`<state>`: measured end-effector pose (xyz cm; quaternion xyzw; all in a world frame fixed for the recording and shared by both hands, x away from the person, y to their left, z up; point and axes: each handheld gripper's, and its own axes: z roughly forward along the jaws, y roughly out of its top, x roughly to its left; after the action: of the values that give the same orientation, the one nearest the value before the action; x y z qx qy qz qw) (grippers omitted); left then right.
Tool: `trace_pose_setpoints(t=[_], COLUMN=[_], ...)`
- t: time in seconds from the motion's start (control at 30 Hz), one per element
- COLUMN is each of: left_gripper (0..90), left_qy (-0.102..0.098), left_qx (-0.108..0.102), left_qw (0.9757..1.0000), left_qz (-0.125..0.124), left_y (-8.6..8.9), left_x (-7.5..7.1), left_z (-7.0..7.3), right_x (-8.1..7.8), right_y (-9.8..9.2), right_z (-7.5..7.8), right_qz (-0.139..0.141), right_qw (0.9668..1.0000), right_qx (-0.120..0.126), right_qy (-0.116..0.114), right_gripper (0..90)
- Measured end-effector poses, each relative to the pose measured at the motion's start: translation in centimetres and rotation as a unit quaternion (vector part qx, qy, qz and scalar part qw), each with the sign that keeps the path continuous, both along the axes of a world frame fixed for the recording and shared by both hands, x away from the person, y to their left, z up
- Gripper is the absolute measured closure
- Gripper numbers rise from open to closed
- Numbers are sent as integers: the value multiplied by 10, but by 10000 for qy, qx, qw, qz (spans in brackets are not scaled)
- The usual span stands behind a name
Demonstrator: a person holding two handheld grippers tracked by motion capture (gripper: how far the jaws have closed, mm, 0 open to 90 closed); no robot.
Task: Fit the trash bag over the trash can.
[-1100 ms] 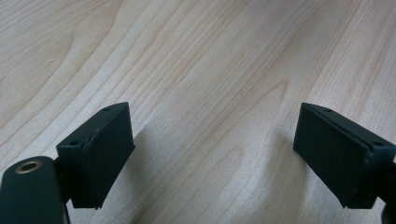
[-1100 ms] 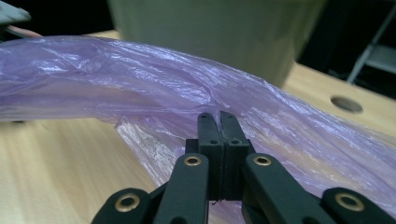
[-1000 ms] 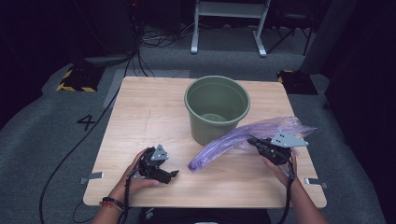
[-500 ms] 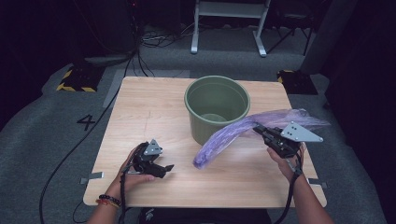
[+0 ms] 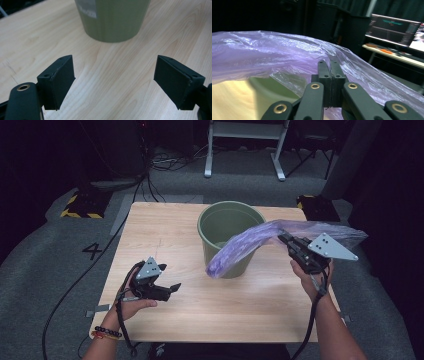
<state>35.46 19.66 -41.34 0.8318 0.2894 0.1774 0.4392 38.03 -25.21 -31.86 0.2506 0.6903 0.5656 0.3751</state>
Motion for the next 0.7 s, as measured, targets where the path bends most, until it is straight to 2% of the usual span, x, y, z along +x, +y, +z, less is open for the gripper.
trace_pose_setpoints(t=[0.13, 0.27, 0.33, 0.37, 0.4, 0.43, 0.47, 0.5, 0.57, 0.7], left_gripper=[171, 171, 171, 171, 179, 203, 218, 213, 208, 208], left_qy=[-265, -440, -544, -740, -978, -1099, -984, -835, -884, -857], left_qx=[-66, -228, -309, -321, -230, -137, -83, -116, -156, -289], left_qw=[9996, 9988, 9980, 9967, 9949, 9937, 9951, 9964, 9959, 9957], left_qz=[8, 61, 13, 61, 128, 161, 95, 24, -71, -218], left_y=[-2, -3, -5, -7, -10, -14, -17, -19, -24, -31], left_x=[-1, 1, 2, 1, -1, -1, 2, 5, 7, 12], left_z=[17, 34, 44, 48, 51, 52, 54, 57, 64, 80], right_x=[21, 30, 35, 38, 40, 42, 43, 44, 46, 50], right_y=[1, 1, 0, 0, 0, 0, 0, 1, 2, 2], right_z=[-1, -3, -4, -4, -4, -4, -4, -4, -4, -3], right_qz=[-291, -468, -581, -629, -669, -703, -737, -788, -860, -1012], right_qw=[9995, 9986, 9979, 9975, 9972, 9969, 9966, 9961, 9953, 9937], right_qx=[-105, -188, -238, -256, -277, -279, -300, -356, -398, -443], right_qy=[108, 153, 184, 191, 188, 192, 198, 188, 197, 200], right_gripper=[898, 898, 899, 899, 899, 899, 899, 898, 898, 898])
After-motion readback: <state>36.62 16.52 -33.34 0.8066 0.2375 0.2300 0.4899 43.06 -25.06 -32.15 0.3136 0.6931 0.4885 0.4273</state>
